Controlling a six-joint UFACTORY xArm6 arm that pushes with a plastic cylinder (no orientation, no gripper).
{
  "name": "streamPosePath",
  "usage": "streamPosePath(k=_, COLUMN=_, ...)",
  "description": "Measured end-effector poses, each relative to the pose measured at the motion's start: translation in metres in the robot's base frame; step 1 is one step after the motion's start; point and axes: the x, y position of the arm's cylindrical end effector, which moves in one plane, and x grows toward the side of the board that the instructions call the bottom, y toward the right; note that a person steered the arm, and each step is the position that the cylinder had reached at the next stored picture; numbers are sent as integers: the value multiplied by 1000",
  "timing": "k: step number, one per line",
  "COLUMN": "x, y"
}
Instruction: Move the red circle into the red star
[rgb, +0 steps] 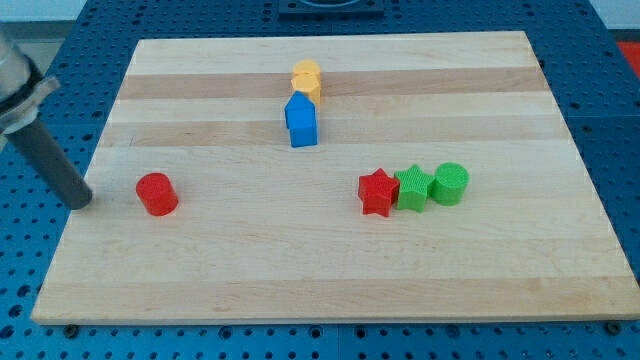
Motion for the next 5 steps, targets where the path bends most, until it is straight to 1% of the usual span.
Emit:
streamPosePath(k=3, x=0, y=143)
streamPosePath(k=4, x=0, y=172)
streamPosePath(k=5, x=0, y=168)
